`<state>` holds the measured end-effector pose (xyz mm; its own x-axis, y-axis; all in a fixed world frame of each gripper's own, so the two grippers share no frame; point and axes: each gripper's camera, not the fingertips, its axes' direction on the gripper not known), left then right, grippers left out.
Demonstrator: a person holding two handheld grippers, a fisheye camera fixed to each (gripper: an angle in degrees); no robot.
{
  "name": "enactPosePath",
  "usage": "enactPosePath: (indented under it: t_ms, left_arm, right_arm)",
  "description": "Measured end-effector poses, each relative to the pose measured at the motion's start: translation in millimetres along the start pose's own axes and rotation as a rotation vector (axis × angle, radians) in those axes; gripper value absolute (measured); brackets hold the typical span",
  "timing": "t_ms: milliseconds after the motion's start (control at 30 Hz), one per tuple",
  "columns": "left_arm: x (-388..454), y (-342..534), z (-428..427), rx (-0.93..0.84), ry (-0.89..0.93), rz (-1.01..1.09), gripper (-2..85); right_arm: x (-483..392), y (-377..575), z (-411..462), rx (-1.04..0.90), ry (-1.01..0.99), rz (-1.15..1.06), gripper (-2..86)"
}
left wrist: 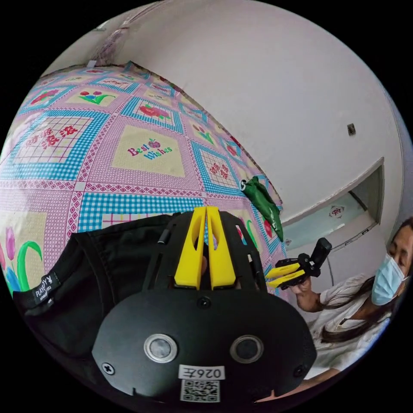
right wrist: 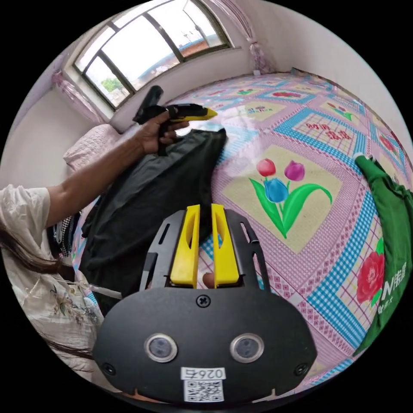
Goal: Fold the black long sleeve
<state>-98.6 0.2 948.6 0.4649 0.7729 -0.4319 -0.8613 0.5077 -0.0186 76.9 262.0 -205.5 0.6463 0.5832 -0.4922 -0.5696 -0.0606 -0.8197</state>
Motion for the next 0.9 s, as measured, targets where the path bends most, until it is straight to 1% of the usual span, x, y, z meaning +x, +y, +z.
enactPosePath:
  t_ms: [33, 67, 100, 133, 200, 300, 333, 400, 433, 500, 533, 600, 633, 700, 733, 800, 867, 900]
  left_arm:
    - [-1, 0, 11, -0.062, -0.046, -0.002, -1.0]
    - [-5, 1, 33, -0.191, -0.134, -0.026, -1.0]
    - [-4, 4, 31, -0.159, -0.113, -0.037, -1.0]
    - [-4, 6, 24, -0.130, -0.090, -0.058, -1.0]
    - [6, 19, -16, 0.028, -0.008, -0.061, -1.0]
    - [41, 53, -70, 0.122, -0.030, 0.014, -1.0]
    - [50, 64, -78, 0.128, -0.039, 0.031, -1.0]
    - [82, 117, -103, 0.121, -0.068, 0.068, -1.0]
    - [88, 133, -106, 0.118, -0.071, 0.064, -1.0]
    - [109, 200, -105, 0.071, -0.042, 0.025, -1.0]
    - [114, 218, -102, 0.050, -0.032, 0.012, -1.0]
    - [137, 290, -94, -0.003, -0.029, -0.049, -1.0]
    - [143, 307, -93, -0.010, -0.030, -0.061, -1.0]
    - [174, 372, -94, -0.014, -0.052, -0.086, -1.0]
    - [182, 387, -94, -0.018, -0.065, -0.091, -1.0]
    - [208, 444, -90, -0.044, -0.137, -0.121, -1.0]
    - [220, 481, -82, -0.094, -0.175, -0.158, -1.0]
    - [228, 500, -86, -0.057, -0.162, -0.169, -1.0]
  right_arm:
    - [-5, -7, 8, -0.003, -0.030, -0.032, 0.5]
    - [-8, -11, 16, -0.039, -0.023, -0.055, 0.1]
    - [-9, -18, 36, -0.149, 0.075, -0.080, -0.4]
    - [-8, -18, 49, -0.209, 0.147, -0.107, -0.6]
    - [-1, -14, 34, -0.154, 0.123, -0.051, -0.8]
    - [-1, 0, 8, -0.111, 0.209, -0.030, -0.9]
    - [-6, 8, -1, -0.101, 0.195, -0.050, -0.9]
    - [-16, 23, -11, -0.088, 0.152, -0.070, -0.9]
    - [-24, 35, -14, -0.084, 0.107, -0.085, -0.9]
    - [-37, 54, -11, -0.099, 0.036, -0.093, -0.9]
    - [-47, 68, -5, -0.125, 0.008, -0.106, -0.9]
    - [-60, 91, 4, -0.173, 0.023, -0.112, -0.9]
    - [-71, 108, -2, -0.142, 0.032, -0.115, -0.9]
    - [-88, 130, -18, -0.076, 0.008, -0.141, -0.9]
    - [-98, 143, -23, -0.071, 0.004, -0.156, -0.9]
    - [-112, 163, -21, -0.129, 0.008, -0.184, -0.9]
    - [-120, 185, -2, -0.275, 0.037, -0.199, -0.9]
    - [-123, 202, -3, -0.248, 0.057, -0.189, -0.9]
